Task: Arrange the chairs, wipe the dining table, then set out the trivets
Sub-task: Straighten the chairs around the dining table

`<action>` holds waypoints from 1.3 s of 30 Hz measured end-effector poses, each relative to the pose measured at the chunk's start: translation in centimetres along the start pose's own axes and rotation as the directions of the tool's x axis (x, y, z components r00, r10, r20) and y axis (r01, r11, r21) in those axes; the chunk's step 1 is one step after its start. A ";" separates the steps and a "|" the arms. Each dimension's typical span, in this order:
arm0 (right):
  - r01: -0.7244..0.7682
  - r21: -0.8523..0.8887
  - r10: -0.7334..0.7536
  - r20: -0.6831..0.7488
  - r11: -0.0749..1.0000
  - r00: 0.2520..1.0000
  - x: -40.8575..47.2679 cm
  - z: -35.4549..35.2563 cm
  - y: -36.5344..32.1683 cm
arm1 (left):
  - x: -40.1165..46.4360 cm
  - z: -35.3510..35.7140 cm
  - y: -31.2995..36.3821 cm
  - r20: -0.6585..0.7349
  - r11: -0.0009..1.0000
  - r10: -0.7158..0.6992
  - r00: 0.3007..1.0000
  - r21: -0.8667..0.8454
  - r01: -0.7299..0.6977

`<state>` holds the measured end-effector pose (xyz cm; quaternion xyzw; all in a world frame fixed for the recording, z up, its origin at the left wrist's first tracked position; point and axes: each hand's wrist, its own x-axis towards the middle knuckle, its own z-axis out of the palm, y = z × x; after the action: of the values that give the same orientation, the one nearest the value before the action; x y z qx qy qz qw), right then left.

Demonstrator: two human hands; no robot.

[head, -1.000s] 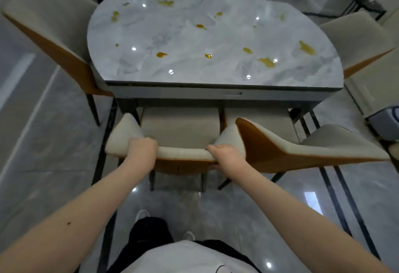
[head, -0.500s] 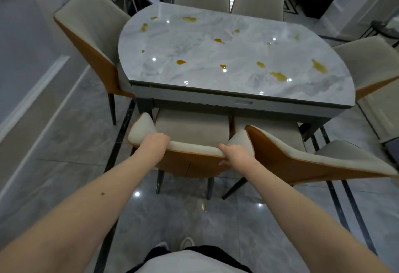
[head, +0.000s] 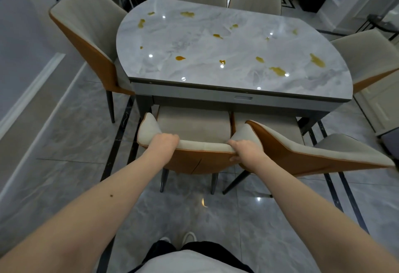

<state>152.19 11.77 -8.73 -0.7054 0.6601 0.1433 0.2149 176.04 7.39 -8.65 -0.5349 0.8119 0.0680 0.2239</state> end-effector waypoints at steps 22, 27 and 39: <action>-0.179 -0.099 0.157 -0.192 0.979 0.969 -0.2 1.8 -2.1 | 0.1 0.1 0.4 0.009 0.998 0.002 1.000 0.066 -0.003; -0.177 -0.077 0.161 -0.186 0.981 0.969 -0.1 1.7 -2.0 | 0.0 0.0 0.7 0.005 0.997 -0.015 1.000 0.078 0.014; -0.167 -0.085 0.143 -0.236 0.982 0.961 -2.2 1.2 -0.6 | -0.4 -0.3 3.1 -0.091 0.987 0.104 0.990 -0.112 -0.114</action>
<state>152.74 14.31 -8.66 -0.6735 0.7253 0.1117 0.0887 173.31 8.91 -8.62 -0.5043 0.8432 0.1047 0.1537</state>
